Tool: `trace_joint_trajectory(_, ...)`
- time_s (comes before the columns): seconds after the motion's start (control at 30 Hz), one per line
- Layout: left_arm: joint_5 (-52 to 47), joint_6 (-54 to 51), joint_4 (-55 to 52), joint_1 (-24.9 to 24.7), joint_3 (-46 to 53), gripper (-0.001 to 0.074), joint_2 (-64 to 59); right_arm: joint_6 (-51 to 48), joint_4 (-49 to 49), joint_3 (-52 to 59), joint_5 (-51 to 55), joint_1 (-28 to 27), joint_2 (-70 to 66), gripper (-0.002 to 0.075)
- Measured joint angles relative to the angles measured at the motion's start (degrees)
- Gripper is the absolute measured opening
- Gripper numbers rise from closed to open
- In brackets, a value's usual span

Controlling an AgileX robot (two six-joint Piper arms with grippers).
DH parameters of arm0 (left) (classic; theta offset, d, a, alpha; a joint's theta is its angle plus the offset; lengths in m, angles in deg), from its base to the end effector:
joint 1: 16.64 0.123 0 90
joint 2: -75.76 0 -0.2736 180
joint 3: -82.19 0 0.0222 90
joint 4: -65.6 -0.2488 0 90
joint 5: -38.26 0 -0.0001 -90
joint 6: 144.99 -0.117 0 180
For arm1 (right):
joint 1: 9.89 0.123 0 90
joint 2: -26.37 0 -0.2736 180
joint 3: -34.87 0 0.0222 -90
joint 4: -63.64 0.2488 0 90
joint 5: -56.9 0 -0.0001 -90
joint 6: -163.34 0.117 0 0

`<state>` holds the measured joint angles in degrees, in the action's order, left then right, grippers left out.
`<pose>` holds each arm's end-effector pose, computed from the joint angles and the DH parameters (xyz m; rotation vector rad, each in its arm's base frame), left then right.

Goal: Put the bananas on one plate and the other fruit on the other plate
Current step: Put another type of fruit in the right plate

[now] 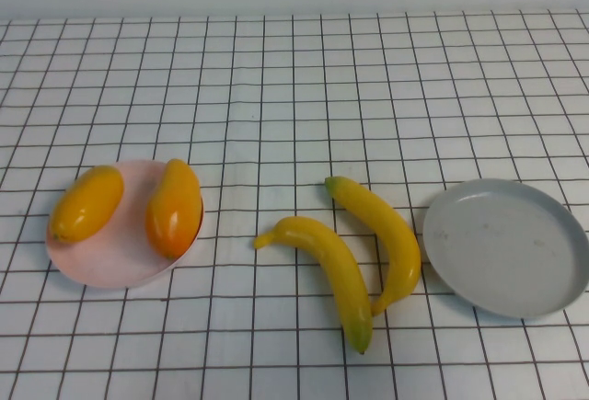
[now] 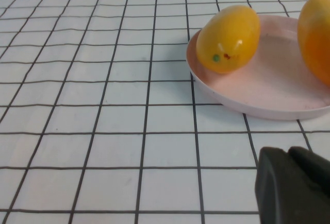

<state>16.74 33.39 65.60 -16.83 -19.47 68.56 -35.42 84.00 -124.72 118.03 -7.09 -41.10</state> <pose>0.0867 -0.0003 0.1644 0.0295 1.8684 0.0172 0.2009 0.0455 0.3132 -0.3672 2.5133 0.3579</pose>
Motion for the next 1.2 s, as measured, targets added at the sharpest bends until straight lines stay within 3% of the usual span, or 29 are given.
trace_joint_trajectory(0.2,0.0,0.0,0.0,0.0,0.0,-0.0003,0.0,14.6,-18.8,-4.6,4.5,16.1,-9.0,-0.0018)
trace_joint_trajectory(0.4,0.0,0.0,0.0,0.0,0.0,-0.0002,0.0,19.3,-27.0,-12.5,8.8,29.9,-22.7,-0.0018)
trace_joint_trajectory(0.57,0.0,0.0,0.0,0.0,0.0,-0.0003,0.0,17.0,-25.8,-20.3,8.8,32.4,-33.6,0.0028)
trace_joint_trajectory(0.63,0.0,0.0,0.0,0.0,0.0,-0.0003,0.0,16.4,-24.5,-23.6,8.8,32.4,-37.8,0.0097)
trace_joint_trajectory(0.8,0.0,0.0,0.0,0.0,0.0,-0.0003,0.0,15.4,-21.1,-31.6,8.8,32.8,-45.8,0.0375)
trace_joint_trajectory(0.87,0.0,0.0,0.0,0.0,0.0,-0.0003,0.0,14.6,-20.4,-34.7,8.8,33.4,-48.2,0.0426)
trace_joint_trajectory(1.2,0.0,0.0,0.0,0.0,0.0,-0.0003,0.0,12.9,-19.2,-47.9,8.8,36.5,-60.9,0.0444)
